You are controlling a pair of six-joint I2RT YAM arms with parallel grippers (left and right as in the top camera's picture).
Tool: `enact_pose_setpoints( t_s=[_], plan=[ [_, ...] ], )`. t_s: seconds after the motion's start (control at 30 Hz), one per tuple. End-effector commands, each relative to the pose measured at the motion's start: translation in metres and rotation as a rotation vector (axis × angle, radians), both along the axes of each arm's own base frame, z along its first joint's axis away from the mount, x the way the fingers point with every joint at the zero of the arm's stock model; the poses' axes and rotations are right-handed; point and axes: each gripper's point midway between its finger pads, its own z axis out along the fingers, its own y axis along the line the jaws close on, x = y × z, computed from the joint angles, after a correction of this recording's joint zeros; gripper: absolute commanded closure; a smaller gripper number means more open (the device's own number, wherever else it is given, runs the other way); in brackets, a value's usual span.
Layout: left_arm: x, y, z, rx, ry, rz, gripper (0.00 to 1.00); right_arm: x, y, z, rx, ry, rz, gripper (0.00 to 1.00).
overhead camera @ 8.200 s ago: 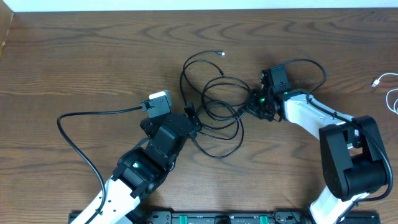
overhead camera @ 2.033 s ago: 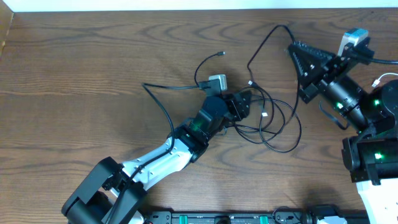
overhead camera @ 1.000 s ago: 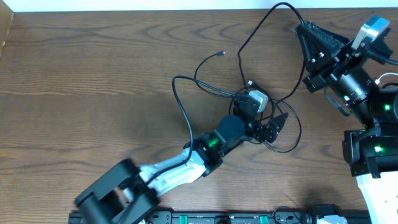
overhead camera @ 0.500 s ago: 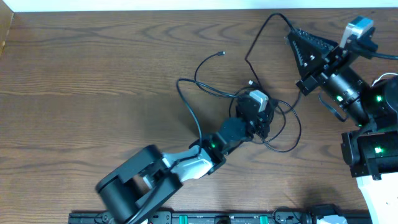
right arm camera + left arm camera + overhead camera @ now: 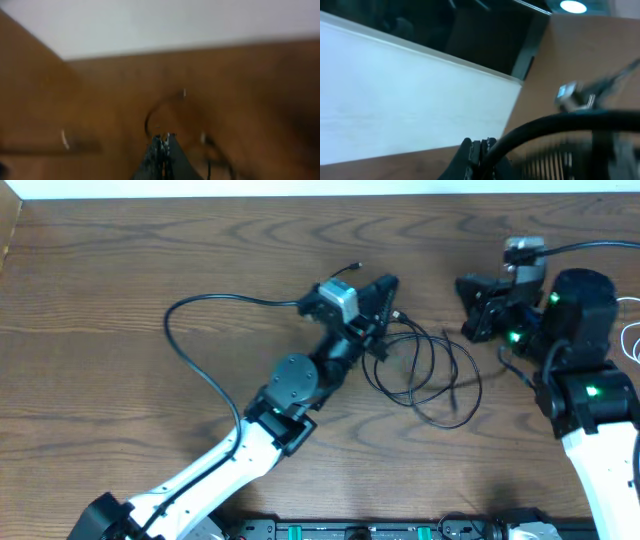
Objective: Untangle cables
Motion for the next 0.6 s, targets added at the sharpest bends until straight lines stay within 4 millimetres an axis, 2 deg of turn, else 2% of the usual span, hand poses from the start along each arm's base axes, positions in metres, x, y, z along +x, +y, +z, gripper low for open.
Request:
enact_pose_setpoints(
  t_s=[0.0,0.17,0.23,0.3,0.37,0.43,0.5,0.57],
  plan=[
    [0.006,0.015,0.011,-0.012,-0.022,0.043,0.93,-0.017,0.025,-0.017,0.041,0.100,0.140,0.99],
    [0.010,0.017,0.003,0.001,0.006,0.052,0.93,-0.040,0.054,-0.045,0.035,0.224,0.285,0.99],
    [0.012,0.016,-0.004,0.024,0.030,0.053,0.93,-0.043,0.064,-0.053,0.025,0.250,0.314,0.99],
    [0.018,0.018,-0.019,0.061,0.077,0.078,0.93,-0.041,0.067,-0.062,-0.008,0.266,0.308,0.98],
    [0.028,0.027,-0.042,0.125,0.151,0.138,0.93,-0.037,0.061,-0.074,-0.057,0.289,0.260,0.95],
    [0.037,0.042,-0.071,0.210,0.237,0.225,0.92,-0.033,0.052,-0.084,-0.090,0.324,0.197,0.91],
    [0.047,0.065,-0.086,0.296,0.265,0.350,0.93,-0.031,0.041,-0.092,-0.116,0.359,0.128,0.87],
    [0.057,0.101,-0.075,0.273,0.255,0.519,0.92,-0.032,0.033,-0.098,-0.145,0.383,0.083,0.73]
  ],
)
